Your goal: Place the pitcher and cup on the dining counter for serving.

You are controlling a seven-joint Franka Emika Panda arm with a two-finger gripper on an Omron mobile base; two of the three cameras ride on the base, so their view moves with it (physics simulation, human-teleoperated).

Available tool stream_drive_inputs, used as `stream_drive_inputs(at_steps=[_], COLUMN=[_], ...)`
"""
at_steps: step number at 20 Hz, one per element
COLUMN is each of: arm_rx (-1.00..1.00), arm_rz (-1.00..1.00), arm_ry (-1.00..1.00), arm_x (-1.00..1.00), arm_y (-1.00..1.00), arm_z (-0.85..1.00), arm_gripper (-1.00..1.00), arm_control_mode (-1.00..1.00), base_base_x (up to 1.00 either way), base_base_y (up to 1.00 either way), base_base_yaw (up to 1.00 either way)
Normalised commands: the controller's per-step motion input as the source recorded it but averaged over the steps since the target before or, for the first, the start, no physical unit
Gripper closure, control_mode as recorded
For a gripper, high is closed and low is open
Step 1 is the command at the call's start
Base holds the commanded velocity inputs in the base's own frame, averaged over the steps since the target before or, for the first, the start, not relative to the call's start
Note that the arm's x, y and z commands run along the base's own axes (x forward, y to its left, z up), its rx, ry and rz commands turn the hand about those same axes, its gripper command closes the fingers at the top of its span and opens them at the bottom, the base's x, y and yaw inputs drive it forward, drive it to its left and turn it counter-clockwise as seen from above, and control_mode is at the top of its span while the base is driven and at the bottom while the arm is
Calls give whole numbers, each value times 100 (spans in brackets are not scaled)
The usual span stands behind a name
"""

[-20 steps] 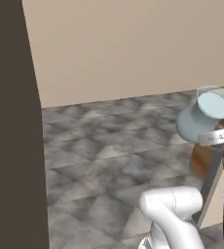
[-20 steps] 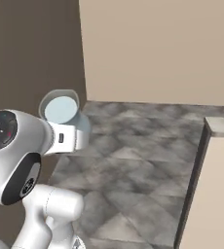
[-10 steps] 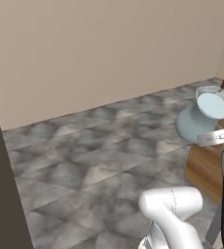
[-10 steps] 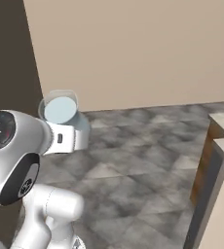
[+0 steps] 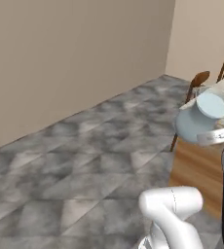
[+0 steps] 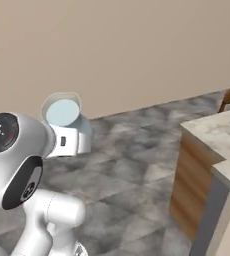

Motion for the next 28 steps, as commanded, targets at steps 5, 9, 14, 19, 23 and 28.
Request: stream_drive_inputs(at_steps=[5, 9, 14, 19, 23, 28], arm_rx=[0, 0, 0, 0, 0, 0], arm_rz=[0, 0, 0, 0, 0, 0], arm_ry=[0, 0, 0, 0, 0, 0], arm_x=[0, 0, 0, 0, 0, 0], arm_y=[0, 0, 0, 0, 0, 0], arm_z=[0, 0, 0, 0, 0, 0], arm_gripper=[100, 100, 100, 100, 100, 100], arm_control_mode=[100, 100, 100, 100, 100, 100], base_base_x=[58, 34, 50, 100, 100, 97], base_base_y=[0, 0, 5, 28, 14, 7], base_base_yaw=[-63, -71, -66, -40, -29, -17])
